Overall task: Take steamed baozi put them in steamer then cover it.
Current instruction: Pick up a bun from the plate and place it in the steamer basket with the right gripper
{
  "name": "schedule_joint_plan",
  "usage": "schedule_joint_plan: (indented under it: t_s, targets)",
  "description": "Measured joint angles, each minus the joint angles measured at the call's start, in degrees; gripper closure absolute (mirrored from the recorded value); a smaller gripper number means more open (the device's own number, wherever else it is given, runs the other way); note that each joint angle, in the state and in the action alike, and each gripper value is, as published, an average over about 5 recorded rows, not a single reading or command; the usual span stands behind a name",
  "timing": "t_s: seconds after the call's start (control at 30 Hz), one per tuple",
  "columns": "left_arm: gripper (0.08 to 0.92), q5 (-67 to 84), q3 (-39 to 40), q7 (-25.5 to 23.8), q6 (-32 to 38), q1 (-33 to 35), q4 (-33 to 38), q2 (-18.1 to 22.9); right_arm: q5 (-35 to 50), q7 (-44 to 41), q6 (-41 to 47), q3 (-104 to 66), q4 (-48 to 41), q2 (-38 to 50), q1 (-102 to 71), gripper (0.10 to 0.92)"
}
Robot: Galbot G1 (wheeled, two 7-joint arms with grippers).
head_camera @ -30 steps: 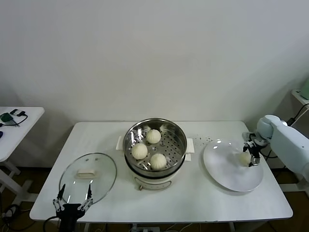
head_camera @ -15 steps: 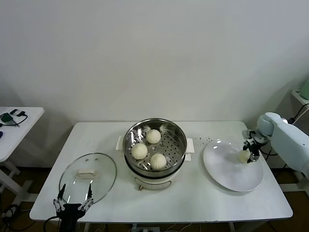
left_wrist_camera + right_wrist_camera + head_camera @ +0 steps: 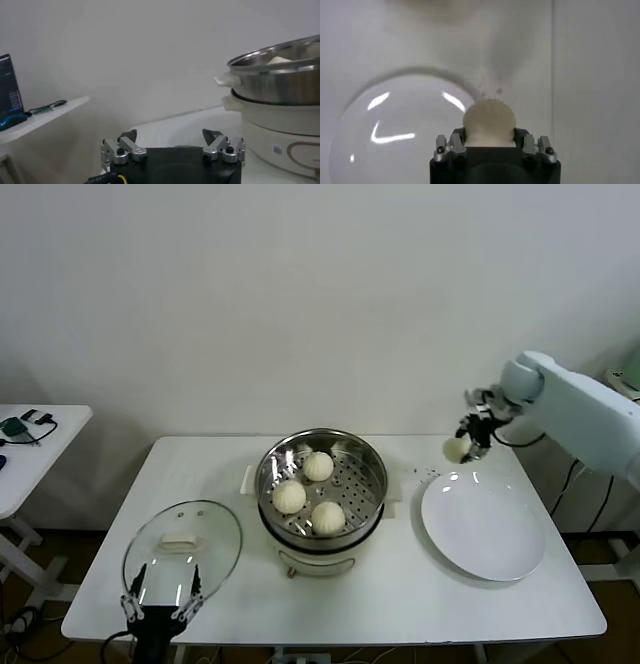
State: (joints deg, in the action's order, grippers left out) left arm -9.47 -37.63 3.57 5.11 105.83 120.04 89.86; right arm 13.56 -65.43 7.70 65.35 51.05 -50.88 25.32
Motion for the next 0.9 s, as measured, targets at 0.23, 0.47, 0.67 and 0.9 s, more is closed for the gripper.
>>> schedule_joint_plan:
  t_s: [0.23, 0.47, 0.67, 0.9]
  targets:
    - [0.177, 0.0, 1.5, -0.4, 0.3, 1.0, 0.7, -0.4, 15.1, 4.4, 6.1, 10.2, 9.1, -2.7, 10.3, 0.403]
    - [0.177, -0.2, 2.8, -0.9, 0.5, 1.8, 2.0, -1.3, 26.2, 9.4, 12.4, 18.9, 17.8, -6.1, 18.2, 0.404]
    - [0.177, -0.4, 2.9, -1.1, 0.9, 2.3, 2.4, -2.2, 31.8, 13.6, 17.0, 24.7, 23.4, -9.2, 21.2, 0.406]
    - [0.177, -0.2, 2.6, -1.3, 0.9, 2.1, 2.9, -2.6, 34.9, 17.2, 20.0, 29.1, 25.9, -12.6, 21.5, 0.406]
